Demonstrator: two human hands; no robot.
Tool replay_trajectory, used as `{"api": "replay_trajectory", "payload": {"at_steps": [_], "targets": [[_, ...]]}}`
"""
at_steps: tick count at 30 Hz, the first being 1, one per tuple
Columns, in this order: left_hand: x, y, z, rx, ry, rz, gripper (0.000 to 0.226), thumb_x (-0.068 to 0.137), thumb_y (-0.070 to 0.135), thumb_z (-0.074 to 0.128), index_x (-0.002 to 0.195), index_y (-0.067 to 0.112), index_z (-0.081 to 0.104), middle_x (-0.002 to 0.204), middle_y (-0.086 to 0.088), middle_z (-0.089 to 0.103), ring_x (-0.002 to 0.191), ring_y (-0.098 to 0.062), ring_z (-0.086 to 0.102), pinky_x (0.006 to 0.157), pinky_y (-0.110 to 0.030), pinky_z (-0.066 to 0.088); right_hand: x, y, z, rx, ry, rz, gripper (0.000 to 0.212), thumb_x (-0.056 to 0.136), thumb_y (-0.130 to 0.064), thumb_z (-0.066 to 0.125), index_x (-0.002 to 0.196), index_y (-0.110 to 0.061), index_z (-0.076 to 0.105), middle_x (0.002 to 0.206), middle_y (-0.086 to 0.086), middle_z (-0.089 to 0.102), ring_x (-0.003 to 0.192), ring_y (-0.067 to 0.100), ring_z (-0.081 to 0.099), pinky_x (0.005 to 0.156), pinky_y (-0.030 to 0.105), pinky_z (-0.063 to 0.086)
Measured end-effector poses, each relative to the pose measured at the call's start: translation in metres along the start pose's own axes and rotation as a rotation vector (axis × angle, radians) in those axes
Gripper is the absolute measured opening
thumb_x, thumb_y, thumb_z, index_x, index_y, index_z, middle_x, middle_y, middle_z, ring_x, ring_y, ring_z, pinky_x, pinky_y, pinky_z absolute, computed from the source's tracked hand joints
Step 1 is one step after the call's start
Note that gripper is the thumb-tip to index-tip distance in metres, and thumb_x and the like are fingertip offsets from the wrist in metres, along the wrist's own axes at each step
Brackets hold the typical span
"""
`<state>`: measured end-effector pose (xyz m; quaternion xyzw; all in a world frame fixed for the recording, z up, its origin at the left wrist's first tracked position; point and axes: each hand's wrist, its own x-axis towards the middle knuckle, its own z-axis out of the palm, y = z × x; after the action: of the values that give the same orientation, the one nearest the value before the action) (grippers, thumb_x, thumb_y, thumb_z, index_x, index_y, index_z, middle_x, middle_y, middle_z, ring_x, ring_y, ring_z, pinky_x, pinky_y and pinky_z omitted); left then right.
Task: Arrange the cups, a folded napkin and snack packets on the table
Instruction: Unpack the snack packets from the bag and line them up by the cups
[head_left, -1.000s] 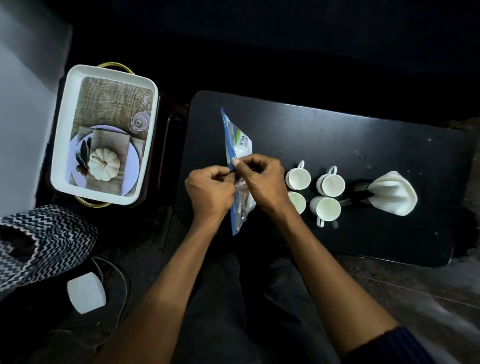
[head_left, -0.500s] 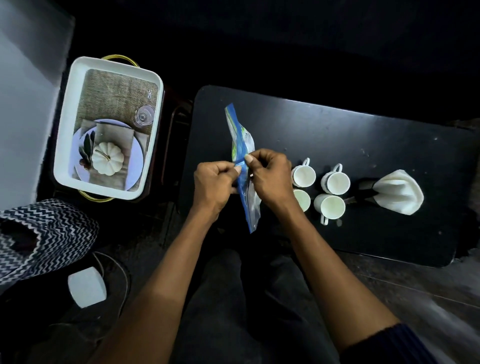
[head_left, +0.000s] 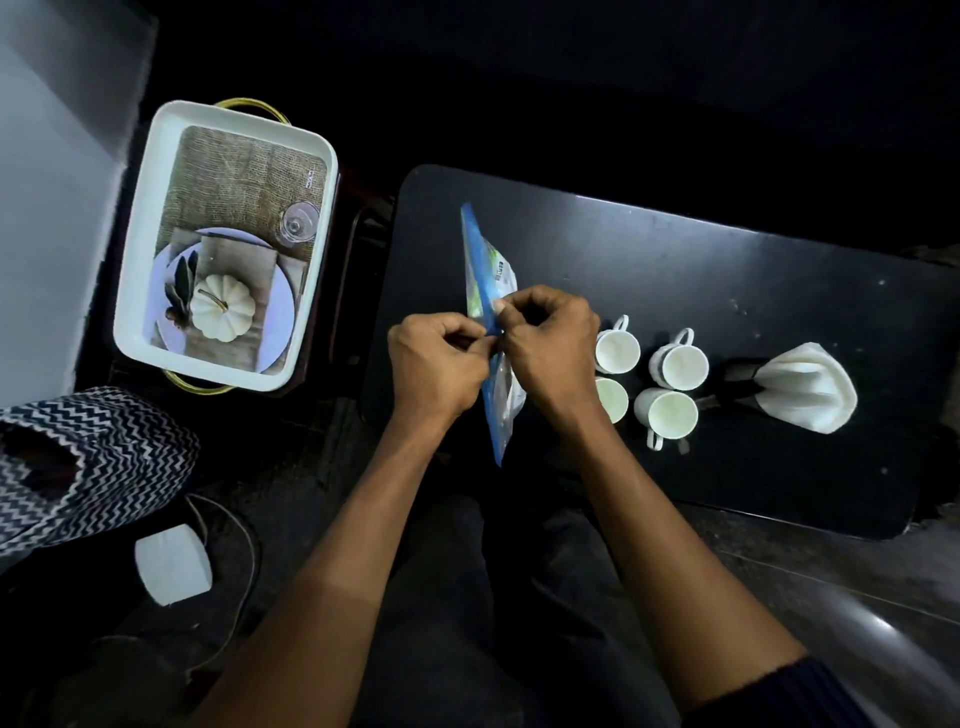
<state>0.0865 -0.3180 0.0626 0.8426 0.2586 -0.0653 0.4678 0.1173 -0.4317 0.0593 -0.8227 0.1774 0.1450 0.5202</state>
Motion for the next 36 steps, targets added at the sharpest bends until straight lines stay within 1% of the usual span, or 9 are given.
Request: {"api": "replay_trajectory", "payload": {"at_steps": [5,9,12,14,17,23,27,31,36], "targets": [[0.004,-0.001,-0.001,-0.086,-0.043,-0.057,0.006,0.073,0.011,0.085,0.074,0.010,0.079,0.065,0.001,0.073,0.056,-0.008,0.069,0.057,-0.024,0.057,0.005,0.005,0.007,-0.017,-0.005,0.060,0.023,0.090,-0.026,0.066,0.071,-0.014,0.064,0.063,-0.002,0.068,0.066,0.022,0.067,0.064,0.033,0.053],[0.012,-0.002,-0.001,-0.406,0.055,-0.396,0.023,0.075,0.005,0.081,0.056,0.017,0.073,0.063,-0.006,0.072,0.067,-0.026,0.070,0.077,-0.056,0.062,0.009,0.008,0.013,0.115,-0.047,0.162,0.026,0.091,-0.026,0.060,0.069,-0.013,0.059,0.064,0.005,0.068,0.066,0.030,0.069,0.071,0.050,0.059],[0.013,-0.003,0.002,-0.484,0.132,-0.510,0.025,0.075,0.003,0.077,0.055,0.015,0.070,0.061,-0.004,0.070,0.064,-0.020,0.066,0.078,-0.049,0.060,0.008,0.006,0.018,0.219,-0.118,0.218,0.027,0.088,-0.028,0.059,0.069,-0.010,0.060,0.066,0.011,0.070,0.066,0.033,0.069,0.073,0.054,0.059],[0.010,-0.002,0.005,-0.400,0.133,-0.442,0.018,0.075,0.008,0.073,0.059,0.016,0.069,0.062,-0.003,0.069,0.060,-0.014,0.064,0.068,-0.034,0.057,0.009,0.003,0.020,0.184,-0.131,0.210,0.029,0.084,-0.028,0.056,0.069,-0.003,0.057,0.075,0.026,0.067,0.075,0.047,0.066,0.075,0.061,0.057],[0.013,0.002,0.009,-0.211,0.088,-0.247,0.007,0.085,0.017,0.069,0.079,0.017,0.065,0.058,0.009,0.062,0.048,0.006,0.056,0.053,-0.010,0.042,0.009,-0.002,0.019,-0.014,-0.146,0.061,0.026,0.078,-0.028,0.047,0.060,-0.010,0.048,0.056,0.008,0.055,0.060,0.029,0.056,0.063,0.049,0.054],[0.038,0.005,0.008,-0.001,0.070,-0.009,0.051,0.094,0.023,0.064,0.051,0.016,0.037,0.046,0.008,0.037,0.041,-0.005,0.034,0.048,-0.025,0.029,0.009,-0.009,0.023,-0.086,-0.135,-0.056,0.050,0.099,-0.044,0.049,0.059,-0.014,0.044,0.049,-0.002,0.049,0.052,0.020,0.052,0.053,0.034,0.044],[0.039,0.010,0.008,0.063,0.029,0.096,0.050,0.092,0.023,0.066,0.048,0.017,0.041,0.041,0.009,0.037,0.036,-0.008,0.036,0.043,-0.018,0.027,0.022,-0.013,0.024,-0.043,-0.031,-0.052,0.054,0.103,-0.039,0.050,0.065,0.001,0.055,0.050,0.000,0.048,0.051,0.016,0.043,0.056,0.032,0.038],[0.033,0.013,0.013,0.067,0.169,0.054,0.047,0.087,0.015,0.068,0.046,0.014,0.045,0.039,0.013,0.035,0.036,-0.006,0.045,0.039,-0.011,0.024,0.025,-0.013,0.024,-0.044,-0.045,-0.077,0.054,0.103,-0.027,0.053,0.060,0.004,0.047,0.046,-0.001,0.039,0.046,0.010,0.033,0.052,0.027,0.031],[0.026,0.017,0.016,0.117,0.310,-0.011,0.029,0.079,0.009,0.062,0.052,0.000,0.059,0.046,-0.015,0.057,0.040,-0.028,0.047,0.045,-0.035,0.038,0.025,-0.007,0.021,-0.109,0.025,-0.089,0.050,0.101,-0.019,0.050,0.054,-0.012,0.035,0.046,-0.003,0.034,0.043,0.010,0.031,0.053,0.027,0.029]]}}
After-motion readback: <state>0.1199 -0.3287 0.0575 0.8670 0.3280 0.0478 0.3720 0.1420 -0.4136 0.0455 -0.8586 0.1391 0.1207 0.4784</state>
